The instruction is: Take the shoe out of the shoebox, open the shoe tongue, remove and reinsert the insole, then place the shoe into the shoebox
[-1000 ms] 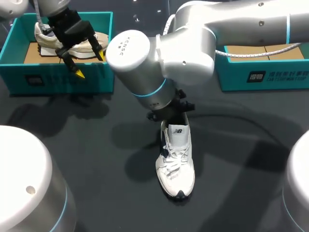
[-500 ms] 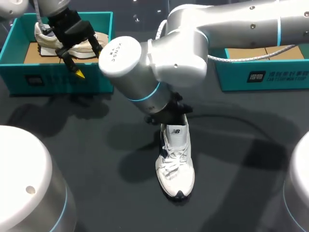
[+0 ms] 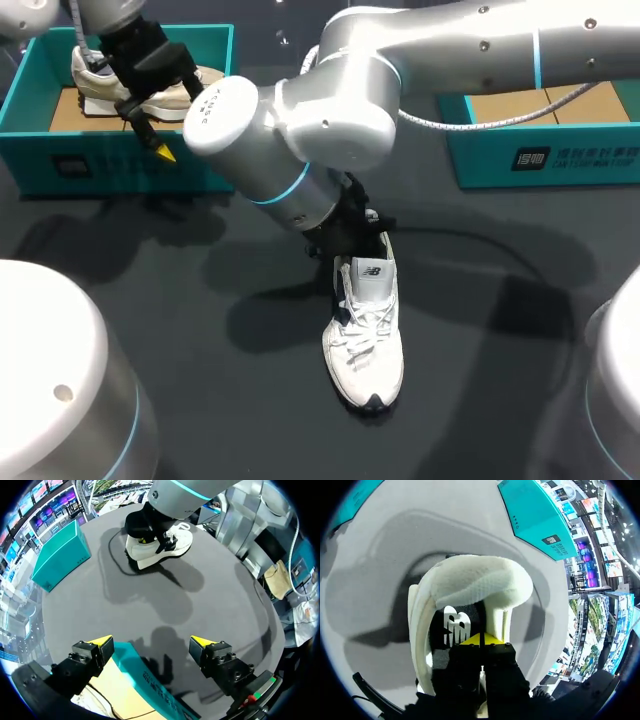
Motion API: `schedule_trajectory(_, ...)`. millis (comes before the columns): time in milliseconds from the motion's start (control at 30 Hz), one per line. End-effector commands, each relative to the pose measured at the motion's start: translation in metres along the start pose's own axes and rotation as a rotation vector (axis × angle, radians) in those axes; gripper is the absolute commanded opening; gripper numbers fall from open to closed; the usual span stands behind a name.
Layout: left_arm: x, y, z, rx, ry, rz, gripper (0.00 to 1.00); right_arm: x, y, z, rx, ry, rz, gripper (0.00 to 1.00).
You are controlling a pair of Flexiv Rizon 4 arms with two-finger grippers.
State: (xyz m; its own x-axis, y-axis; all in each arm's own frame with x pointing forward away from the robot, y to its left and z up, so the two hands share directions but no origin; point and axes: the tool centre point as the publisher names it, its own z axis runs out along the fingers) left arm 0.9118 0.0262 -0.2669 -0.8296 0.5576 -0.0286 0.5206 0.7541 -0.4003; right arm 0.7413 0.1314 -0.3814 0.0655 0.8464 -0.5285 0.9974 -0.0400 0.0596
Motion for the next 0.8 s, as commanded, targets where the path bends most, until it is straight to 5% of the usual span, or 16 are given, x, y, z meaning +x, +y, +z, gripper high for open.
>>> schedule_trajectory(33,0.001,0.000,0.000,-0.002,-0.001,0.000,1.00,0.011,-0.003,0.018,0.018,0.027,0.006,0.00)
schedule_trajectory(267,0.001,0.000,0.000,-0.002,-0.001,0.000,1.00,0.026,0.000,0.010,-0.011,0.093,-0.031,0.00)
schedule_trajectory(533,0.001,0.000,0.000,-0.002,-0.001,0.000,1.00,0.009,0.000,-0.029,-0.105,0.029,-0.041,0.00)
schedule_trajectory(800,0.001,0.000,0.000,-0.002,-0.001,0.000,1.00,0.000,0.006,-0.021,-0.120,-0.018,-0.048,0.00)
